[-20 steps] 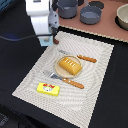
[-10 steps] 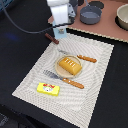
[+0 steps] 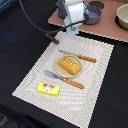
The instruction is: Interact with the objects in diverse but meaningful ways.
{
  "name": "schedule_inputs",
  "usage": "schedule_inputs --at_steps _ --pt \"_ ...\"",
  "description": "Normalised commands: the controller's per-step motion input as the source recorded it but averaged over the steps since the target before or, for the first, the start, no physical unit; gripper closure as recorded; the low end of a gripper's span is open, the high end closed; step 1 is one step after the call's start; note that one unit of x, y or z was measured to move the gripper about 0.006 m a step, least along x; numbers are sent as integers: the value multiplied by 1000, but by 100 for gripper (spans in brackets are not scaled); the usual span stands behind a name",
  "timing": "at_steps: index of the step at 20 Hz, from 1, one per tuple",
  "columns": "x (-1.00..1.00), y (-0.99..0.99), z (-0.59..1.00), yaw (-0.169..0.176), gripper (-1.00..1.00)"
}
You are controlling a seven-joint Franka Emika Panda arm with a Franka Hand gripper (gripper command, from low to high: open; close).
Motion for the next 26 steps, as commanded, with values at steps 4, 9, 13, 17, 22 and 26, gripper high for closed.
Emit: schedule_inputs --at_steps 4,9,13,17,22,26 --pt "554 89 -201 -35 100" --pt "126 100 -195 -1 100" --pt "0 144 -192 0 -100" --pt "0 189 -107 0 -100" --pt "138 249 158 0 -100" --pt "79 141 774 -11 -100"
